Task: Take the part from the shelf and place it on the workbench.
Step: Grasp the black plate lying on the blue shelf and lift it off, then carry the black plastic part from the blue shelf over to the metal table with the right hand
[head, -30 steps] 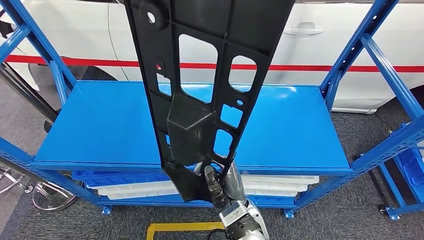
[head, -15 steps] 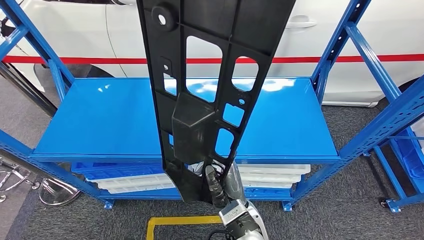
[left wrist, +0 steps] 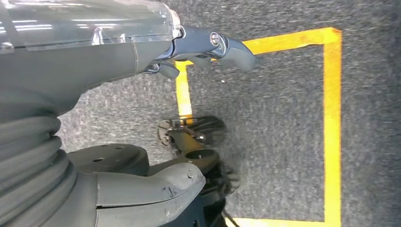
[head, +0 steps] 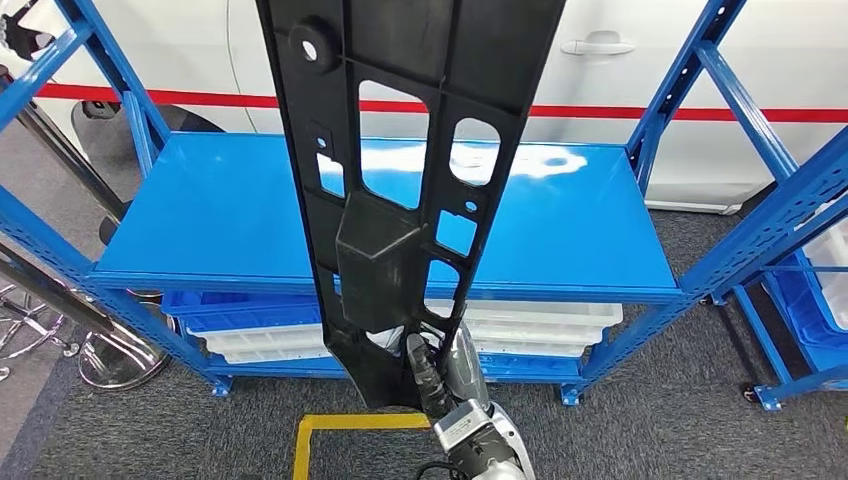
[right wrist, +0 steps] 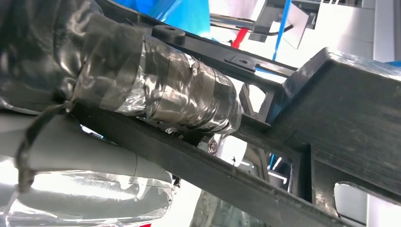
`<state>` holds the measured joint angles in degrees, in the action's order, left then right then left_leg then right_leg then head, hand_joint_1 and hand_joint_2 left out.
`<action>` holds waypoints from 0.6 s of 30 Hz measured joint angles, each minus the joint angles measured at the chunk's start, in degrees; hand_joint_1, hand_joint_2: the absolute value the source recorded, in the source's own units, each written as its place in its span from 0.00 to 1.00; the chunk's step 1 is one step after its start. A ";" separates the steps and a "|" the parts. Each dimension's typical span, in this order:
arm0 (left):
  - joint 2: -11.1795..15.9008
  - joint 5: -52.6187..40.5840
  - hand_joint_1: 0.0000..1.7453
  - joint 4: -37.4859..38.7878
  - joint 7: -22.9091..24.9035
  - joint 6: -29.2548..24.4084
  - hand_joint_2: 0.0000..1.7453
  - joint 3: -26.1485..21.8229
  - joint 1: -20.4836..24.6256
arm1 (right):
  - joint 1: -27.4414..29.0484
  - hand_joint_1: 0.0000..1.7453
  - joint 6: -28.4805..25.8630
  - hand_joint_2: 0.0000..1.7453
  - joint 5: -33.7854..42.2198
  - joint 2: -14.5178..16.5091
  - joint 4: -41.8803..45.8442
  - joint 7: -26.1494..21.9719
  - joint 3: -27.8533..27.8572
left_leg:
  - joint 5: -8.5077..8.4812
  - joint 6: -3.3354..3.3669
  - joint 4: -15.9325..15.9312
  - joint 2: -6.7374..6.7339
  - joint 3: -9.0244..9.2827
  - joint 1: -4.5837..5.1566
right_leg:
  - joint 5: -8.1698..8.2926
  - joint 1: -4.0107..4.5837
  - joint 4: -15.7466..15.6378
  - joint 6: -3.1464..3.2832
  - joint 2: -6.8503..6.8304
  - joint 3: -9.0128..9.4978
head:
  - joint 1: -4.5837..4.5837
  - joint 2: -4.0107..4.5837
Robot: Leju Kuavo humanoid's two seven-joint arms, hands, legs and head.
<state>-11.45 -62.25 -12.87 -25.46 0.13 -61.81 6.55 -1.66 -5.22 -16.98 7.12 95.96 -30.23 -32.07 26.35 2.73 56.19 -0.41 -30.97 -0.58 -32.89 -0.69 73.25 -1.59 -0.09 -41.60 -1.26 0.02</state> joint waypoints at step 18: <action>-0.05 -0.02 0.00 0.11 -0.54 0.62 1.00 -0.18 -0.34 | -0.02 1.00 -0.02 0.00 -0.04 0.26 -0.33 0.02 0.13 | 3.94 -4.26 10.29 0.14 -3.80 -1.05 | 6.85 -0.15 -16.52 3.12 -0.67 9.51 | -0.05 0.00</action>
<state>-11.50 -62.26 -12.76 -26.00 0.75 -61.99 6.21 -1.67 -5.25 -17.03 7.38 95.62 -30.21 -31.94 30.29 -1.52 66.48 -0.27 -34.77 -1.62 -26.04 -0.84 56.73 1.53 -0.76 -32.09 -1.31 0.02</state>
